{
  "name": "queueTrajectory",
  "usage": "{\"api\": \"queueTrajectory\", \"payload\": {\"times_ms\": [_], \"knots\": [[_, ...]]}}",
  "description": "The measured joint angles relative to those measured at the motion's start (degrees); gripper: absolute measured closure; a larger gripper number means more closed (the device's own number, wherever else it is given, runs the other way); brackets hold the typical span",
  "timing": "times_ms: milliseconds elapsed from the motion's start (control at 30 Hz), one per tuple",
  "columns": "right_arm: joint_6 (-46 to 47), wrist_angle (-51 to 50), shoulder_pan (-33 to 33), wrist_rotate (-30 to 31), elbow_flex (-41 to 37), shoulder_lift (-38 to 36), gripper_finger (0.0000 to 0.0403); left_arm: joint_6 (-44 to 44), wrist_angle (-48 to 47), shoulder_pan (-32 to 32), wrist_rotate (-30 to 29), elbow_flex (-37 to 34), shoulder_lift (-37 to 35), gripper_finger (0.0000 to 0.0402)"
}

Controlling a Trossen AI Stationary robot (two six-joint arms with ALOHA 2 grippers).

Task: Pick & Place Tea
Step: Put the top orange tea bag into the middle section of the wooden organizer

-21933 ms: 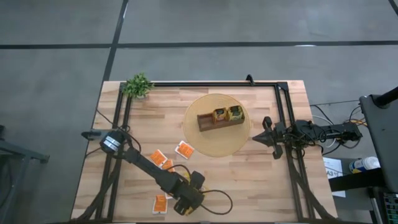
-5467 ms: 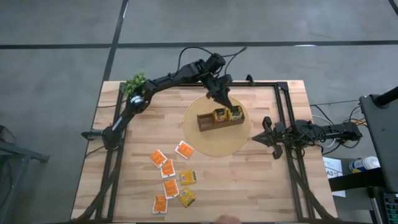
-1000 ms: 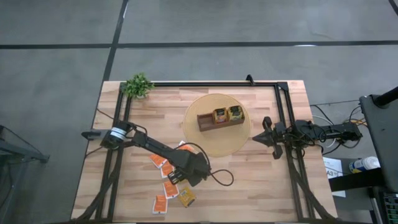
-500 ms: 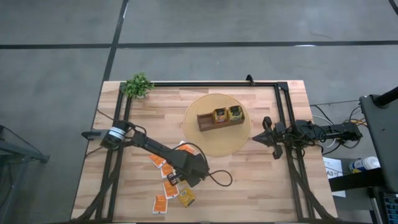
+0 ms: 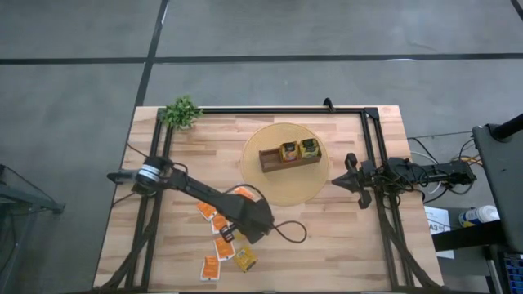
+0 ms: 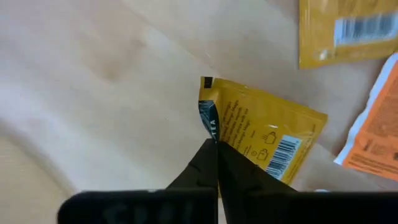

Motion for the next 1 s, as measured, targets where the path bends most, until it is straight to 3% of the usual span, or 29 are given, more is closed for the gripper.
{"api": "queueTrajectory", "payload": {"times_ms": [400, 733, 833, 1000], "knots": [[0.0, 0.0, 0.0, 0.0, 0.0, 0.0, 0.0394, 2.2, 1.7, 6.7, 0.1, 1.1, -16.7, 0.0401], [0.0, 0.0, 0.0, 0.0, 0.0, 0.0, 0.0394, 3.3, 6.2, 16.8, 0.6, 1.0, -19.9, 0.0401], [0.0, 0.0, 0.0, 0.0, 0.0, 0.0, 0.0394, 4.5, 11.1, 19.5, 4.7, 1.0, -19.9, 0.0401], [0.0, 0.0, 0.0, 0.0, 0.0, 0.0, 0.0394, 2.2, 21.5, 24.2, 17.3, 1.0, -19.9, 0.0401]]}}
